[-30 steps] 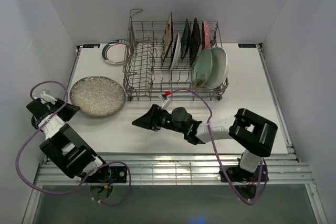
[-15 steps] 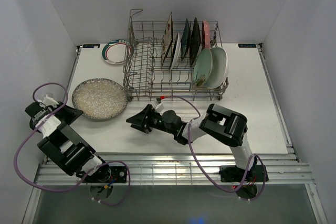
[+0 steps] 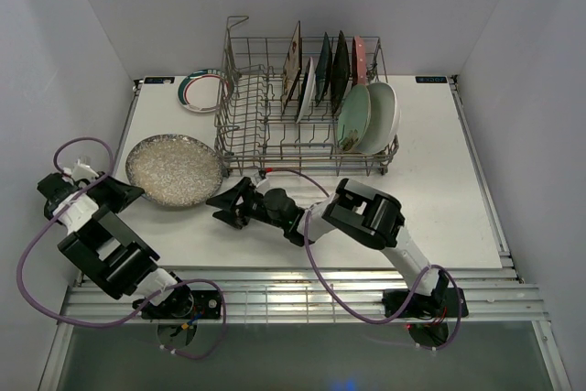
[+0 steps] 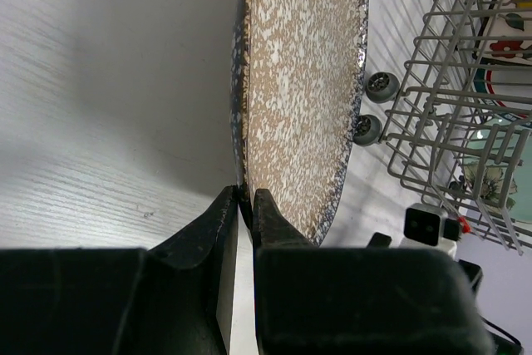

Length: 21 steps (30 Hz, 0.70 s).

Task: Load the plates into the dish rack
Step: Pick up the plate from the corner of the board.

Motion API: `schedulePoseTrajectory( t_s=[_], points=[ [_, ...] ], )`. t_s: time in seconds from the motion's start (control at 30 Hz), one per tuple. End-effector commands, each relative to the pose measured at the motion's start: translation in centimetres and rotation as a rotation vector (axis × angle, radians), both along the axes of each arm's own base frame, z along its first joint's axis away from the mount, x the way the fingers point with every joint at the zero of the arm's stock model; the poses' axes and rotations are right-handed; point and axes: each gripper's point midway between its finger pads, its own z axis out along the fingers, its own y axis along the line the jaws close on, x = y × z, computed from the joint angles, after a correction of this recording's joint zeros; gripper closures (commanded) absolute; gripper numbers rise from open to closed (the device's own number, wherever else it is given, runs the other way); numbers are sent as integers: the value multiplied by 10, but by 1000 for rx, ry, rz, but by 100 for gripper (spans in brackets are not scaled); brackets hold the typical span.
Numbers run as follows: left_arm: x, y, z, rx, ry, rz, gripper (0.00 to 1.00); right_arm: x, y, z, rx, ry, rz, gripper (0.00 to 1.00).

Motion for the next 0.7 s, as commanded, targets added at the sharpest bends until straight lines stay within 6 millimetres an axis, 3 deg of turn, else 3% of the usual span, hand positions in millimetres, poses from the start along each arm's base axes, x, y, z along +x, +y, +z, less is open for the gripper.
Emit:
schedulePoseTrajectory(
  t_s=[0.0,0.67],
  points=[
    [9,-21,38,-72,-135,-111,100,5,13,8,43,43,-12,27],
    [3,-32,53,-112,-165,-208,100,30,45,-31,13,164,-12,31]
  ],
)
